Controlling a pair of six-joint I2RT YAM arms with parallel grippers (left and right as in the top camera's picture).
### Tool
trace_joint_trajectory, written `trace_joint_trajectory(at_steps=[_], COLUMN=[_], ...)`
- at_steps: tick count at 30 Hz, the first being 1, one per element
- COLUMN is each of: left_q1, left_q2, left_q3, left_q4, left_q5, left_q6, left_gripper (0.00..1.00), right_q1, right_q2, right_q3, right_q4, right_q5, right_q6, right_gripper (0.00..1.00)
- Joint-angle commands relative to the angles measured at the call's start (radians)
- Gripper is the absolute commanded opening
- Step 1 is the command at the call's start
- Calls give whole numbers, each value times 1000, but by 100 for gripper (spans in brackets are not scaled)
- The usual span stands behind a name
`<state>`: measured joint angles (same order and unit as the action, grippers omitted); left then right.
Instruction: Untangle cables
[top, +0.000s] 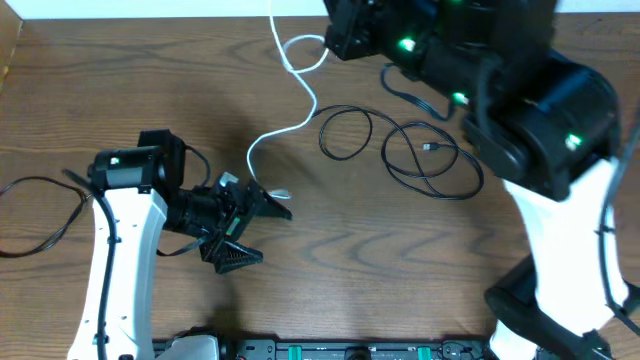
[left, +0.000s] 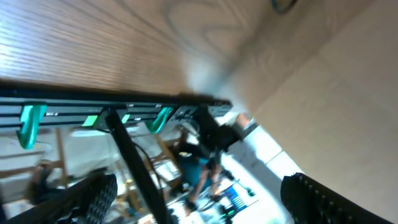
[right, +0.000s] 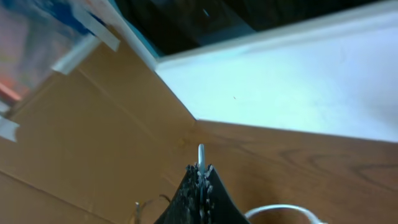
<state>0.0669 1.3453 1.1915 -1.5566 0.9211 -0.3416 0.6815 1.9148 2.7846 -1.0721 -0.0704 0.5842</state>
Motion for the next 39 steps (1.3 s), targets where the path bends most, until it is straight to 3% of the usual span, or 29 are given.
trace_joint_trajectory(at_steps=[1,11,15,24,34,39], left_q1=[-19,38,86,183,230,261], left_q2=[-6,-6,-6,-6,0,1], left_q3=[23,23,23,23,23,23], left_q4=[-7,182,210,213,251,269], left_q5=[38,32,27,-182,-182,-182], left_q6=[174,62,18,-201,-247,-263], left_gripper=[89,89,89,89,89,89], right_q1=[0,40,46,44,106,112], right_q2=[70,88,88,81,61,34], right_q3=[1,1,1,2,2,2], right_q4=[-65,-278,-331,-304,-311,-257], right_q5=[23,-29,-144,-489,-685,-758], right_q6=[2,2,-54,-92,-372,-377], right_gripper=[1,1,1,1,1,1])
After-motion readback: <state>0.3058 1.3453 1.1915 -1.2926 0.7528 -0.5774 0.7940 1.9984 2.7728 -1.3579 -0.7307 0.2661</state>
